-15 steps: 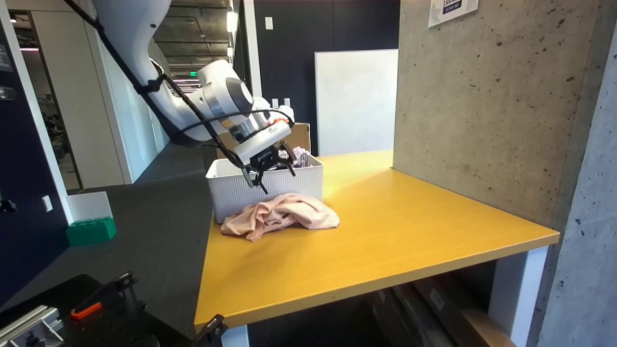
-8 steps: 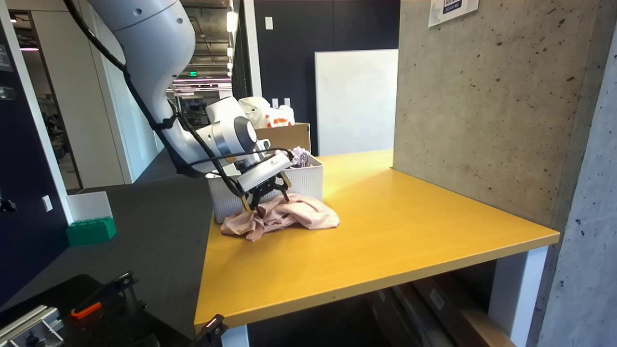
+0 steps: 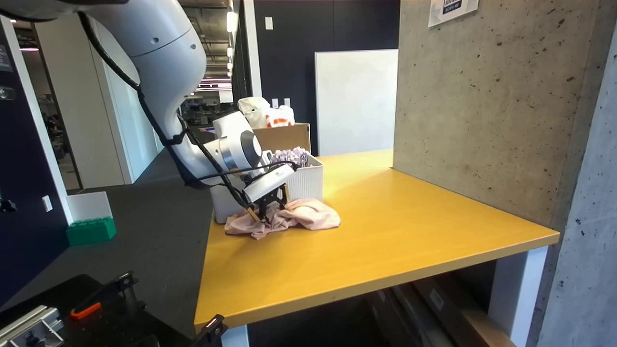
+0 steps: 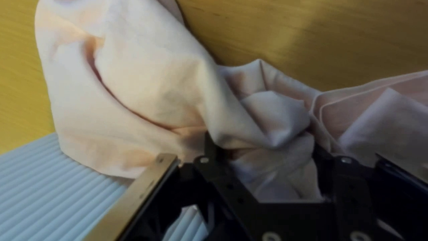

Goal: Place the string and pink clothing in the basket

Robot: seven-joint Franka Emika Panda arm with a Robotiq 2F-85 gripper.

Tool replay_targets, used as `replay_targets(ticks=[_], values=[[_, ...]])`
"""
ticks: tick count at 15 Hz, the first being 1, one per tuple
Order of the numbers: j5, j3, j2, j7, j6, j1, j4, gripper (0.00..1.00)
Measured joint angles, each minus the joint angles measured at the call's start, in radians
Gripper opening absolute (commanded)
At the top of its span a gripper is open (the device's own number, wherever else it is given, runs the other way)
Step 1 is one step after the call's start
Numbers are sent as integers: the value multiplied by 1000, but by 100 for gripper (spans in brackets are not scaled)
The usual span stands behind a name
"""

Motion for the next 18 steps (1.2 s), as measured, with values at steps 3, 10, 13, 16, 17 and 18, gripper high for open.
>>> replay_targets(ticks=[3, 10, 13, 16, 17, 18], values=[[0, 1, 2, -3, 0, 0, 5, 6], [-48, -161, -62, 152, -118, 148, -25, 5], [-153, -267, -148, 343, -206, 249, -71, 5], [-271, -299, -264, 541, -328, 311, -109, 5], [-314, -298, -306, 601, -376, 326, -112, 5], [-359, -291, -343, 651, -418, 338, -108, 5]])
